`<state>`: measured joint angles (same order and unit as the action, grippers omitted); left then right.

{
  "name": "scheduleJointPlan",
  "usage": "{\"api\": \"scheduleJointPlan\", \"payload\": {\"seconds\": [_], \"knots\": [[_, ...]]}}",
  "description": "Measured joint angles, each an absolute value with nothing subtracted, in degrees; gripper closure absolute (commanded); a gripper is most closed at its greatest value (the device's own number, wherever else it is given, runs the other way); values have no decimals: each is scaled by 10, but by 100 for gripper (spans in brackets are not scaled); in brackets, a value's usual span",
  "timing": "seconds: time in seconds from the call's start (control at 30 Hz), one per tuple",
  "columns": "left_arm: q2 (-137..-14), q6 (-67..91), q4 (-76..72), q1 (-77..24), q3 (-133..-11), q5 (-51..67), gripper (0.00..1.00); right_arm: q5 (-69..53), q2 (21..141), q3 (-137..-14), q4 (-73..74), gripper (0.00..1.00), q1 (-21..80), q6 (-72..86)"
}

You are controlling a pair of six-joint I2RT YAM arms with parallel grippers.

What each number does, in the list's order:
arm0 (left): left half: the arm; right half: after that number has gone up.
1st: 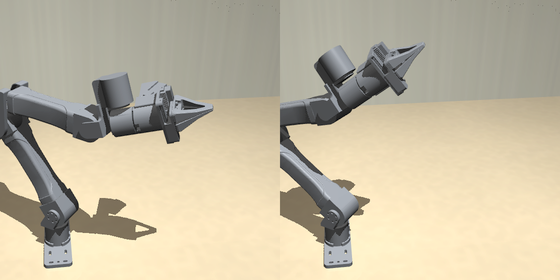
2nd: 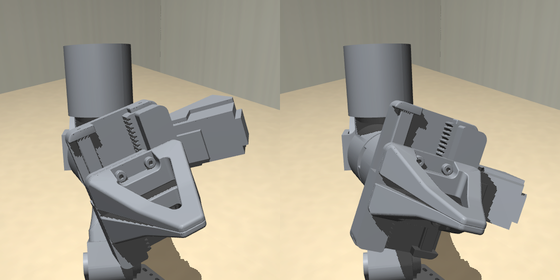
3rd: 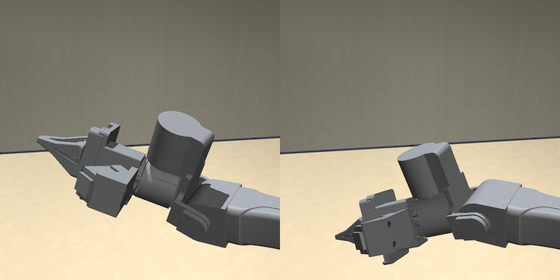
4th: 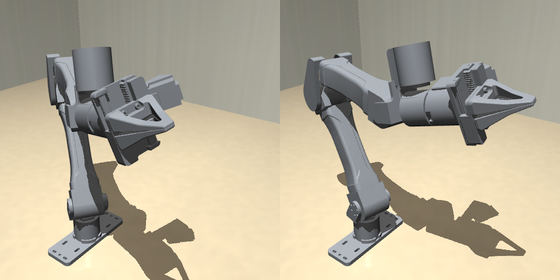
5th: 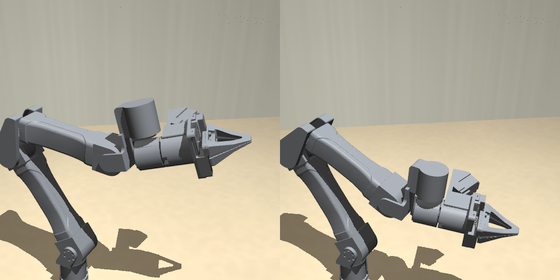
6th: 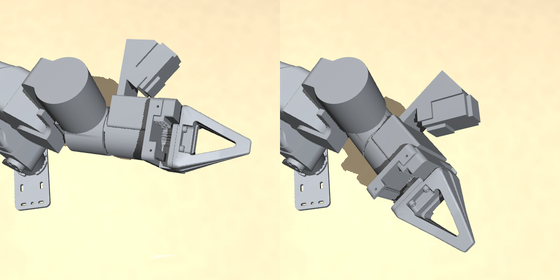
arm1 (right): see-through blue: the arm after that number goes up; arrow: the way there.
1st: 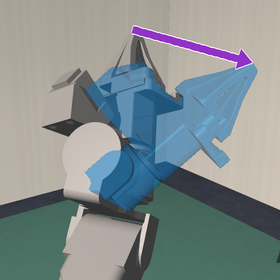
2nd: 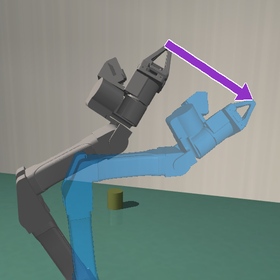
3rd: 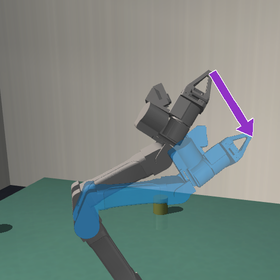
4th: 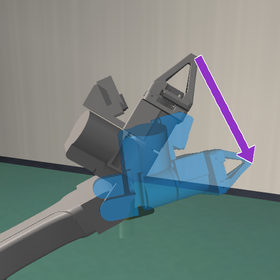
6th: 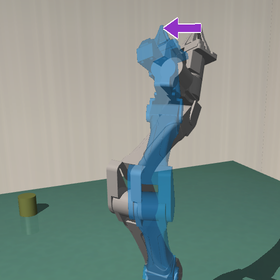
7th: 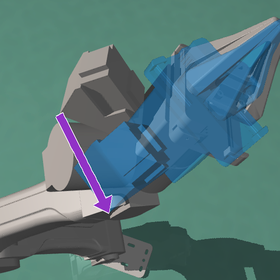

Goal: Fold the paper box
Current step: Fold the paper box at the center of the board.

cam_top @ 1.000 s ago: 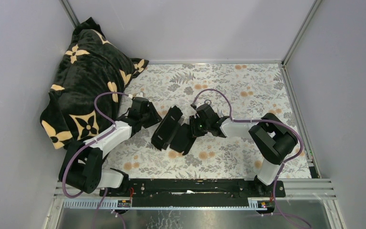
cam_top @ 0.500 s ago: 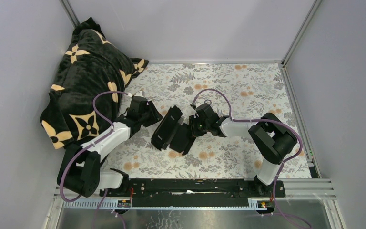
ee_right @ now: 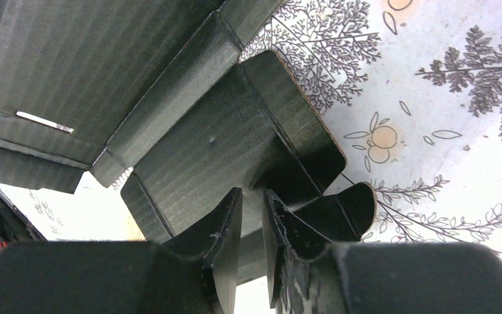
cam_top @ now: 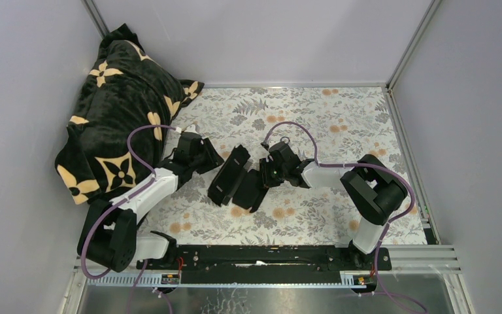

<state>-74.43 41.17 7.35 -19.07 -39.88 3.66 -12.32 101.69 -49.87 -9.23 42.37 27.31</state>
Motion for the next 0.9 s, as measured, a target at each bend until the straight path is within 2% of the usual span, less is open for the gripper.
{"api": "scheduleJointPlan", "payload": {"seconds": [0.9], "knots": [[-733,412,70,-196,-379,58,49,-140,1032,-499,-124,75,424,275]]}}
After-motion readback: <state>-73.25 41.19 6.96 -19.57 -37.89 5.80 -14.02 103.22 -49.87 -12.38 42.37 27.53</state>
